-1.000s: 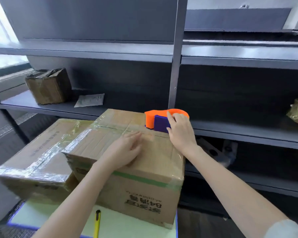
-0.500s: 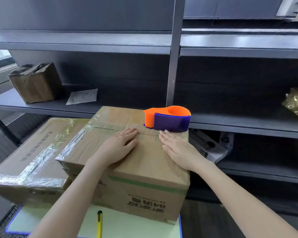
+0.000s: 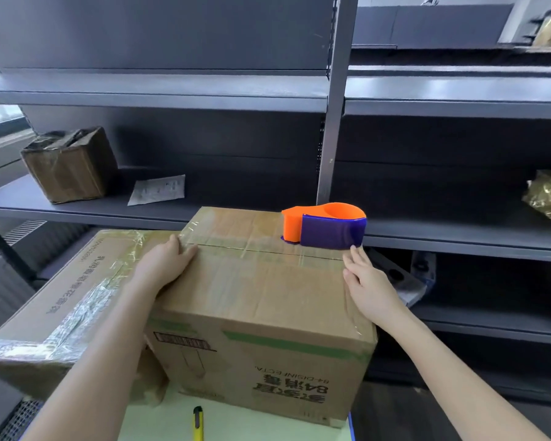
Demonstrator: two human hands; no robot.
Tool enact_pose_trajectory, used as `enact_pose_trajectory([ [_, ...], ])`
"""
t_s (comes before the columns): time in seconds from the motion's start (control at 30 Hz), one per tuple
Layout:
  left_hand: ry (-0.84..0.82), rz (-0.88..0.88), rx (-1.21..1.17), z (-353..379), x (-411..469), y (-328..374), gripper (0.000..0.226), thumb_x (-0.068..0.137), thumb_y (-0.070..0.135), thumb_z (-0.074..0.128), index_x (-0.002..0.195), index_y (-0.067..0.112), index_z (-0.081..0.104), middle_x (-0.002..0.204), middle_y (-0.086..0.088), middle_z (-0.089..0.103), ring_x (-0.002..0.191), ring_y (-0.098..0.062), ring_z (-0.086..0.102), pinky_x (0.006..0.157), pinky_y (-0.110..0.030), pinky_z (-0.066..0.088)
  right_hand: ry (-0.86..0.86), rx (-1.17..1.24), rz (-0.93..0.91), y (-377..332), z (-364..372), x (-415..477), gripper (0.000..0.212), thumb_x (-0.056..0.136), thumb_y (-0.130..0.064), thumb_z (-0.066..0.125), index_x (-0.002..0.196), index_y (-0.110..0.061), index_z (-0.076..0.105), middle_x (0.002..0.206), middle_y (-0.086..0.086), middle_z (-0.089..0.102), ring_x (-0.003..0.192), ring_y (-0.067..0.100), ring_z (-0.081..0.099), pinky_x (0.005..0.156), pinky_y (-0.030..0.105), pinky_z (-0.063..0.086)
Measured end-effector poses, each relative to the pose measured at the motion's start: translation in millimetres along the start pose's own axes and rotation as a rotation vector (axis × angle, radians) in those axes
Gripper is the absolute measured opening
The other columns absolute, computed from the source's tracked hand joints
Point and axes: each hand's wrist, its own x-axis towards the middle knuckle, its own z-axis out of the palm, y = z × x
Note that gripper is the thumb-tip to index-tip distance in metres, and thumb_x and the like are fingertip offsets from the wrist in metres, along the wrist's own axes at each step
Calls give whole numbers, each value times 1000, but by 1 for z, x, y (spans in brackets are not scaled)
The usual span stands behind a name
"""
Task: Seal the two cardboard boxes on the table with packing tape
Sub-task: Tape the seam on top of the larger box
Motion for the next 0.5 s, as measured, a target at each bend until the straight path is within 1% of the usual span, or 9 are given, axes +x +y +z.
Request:
enact_pose_trajectory([
  [0.07,-5,9,-13,-2,3,0,44,93,52,43,100,9,51,108,-14,63,86,-28,55,70,-36,45,-13,11,-2,1,-4,0,44,101,-14,33,144,-7,28,156,-1,8,142,5,0,107,16,5],
  [0.13,9,17,-52,-2,0,3,52,90,53,47,113,8,55,115,-14,62,97,-31,57,74,-35,45,-21,-47,14,3,-13,0,44,101,-16,33,144,-8,30,156,-1,11,143,6,2,111,21,6],
  [0.2,55,14,-112,-1,-7,9,64,87,55,51,135,14,46,128,-12,57,111,-32,55,78,-34,43,-25,-250,56,2,-23,0,44,102,-21,31,144,-11,31,156,1,16,144,12,8,116,35,12],
  [0.27,114,23,-159,-2,-16,20,72,85,57,54,144,19,35,134,-10,53,117,-31,52,82,-35,44,-32,-492,109,-10,-24,-6,47,101,-33,29,143,-13,33,155,5,21,142,25,18,114,49,20],
  [0.3,142,28,-172,-5,-19,26,73,84,57,56,144,20,36,134,-10,53,118,-31,51,83,-36,44,-47,-545,113,-21,-19,-13,54,99,-44,28,144,-16,30,155,7,20,141,30,19,114,51,18],
  [0.33,166,30,-177,-7,-21,33,72,83,57,57,141,20,39,134,-9,54,119,-30,51,84,-36,44,-77,-547,87,-33,-9,-20,65,94,-58,23,147,-19,25,156,7,14,142,32,14,115,51,11],
  [0.4,204,26,-165,-11,-24,47,66,82,57,59,135,21,47,128,-8,57,118,-29,51,80,-35,44,-134,-499,-50,-56,14,-38,95,74,-83,8,149,-25,8,155,0,-5,144,28,-2,114,47,-6],
  [0.43,211,24,-157,-13,-26,54,65,81,58,59,134,22,48,126,-8,59,117,-28,51,77,-35,44,-147,-501,-115,-64,24,-45,104,65,-89,5,149,-28,0,151,-2,-13,143,26,-10,112,46,-12],
  [0.5,206,26,-150,-14,-30,62,64,81,58,59,136,27,46,123,-7,60,117,-26,51,74,-34,44,-136,-580,-208,-65,34,-49,107,63,-90,14,147,-30,-10,151,-2,-19,141,28,-16,112,50,-13],
])
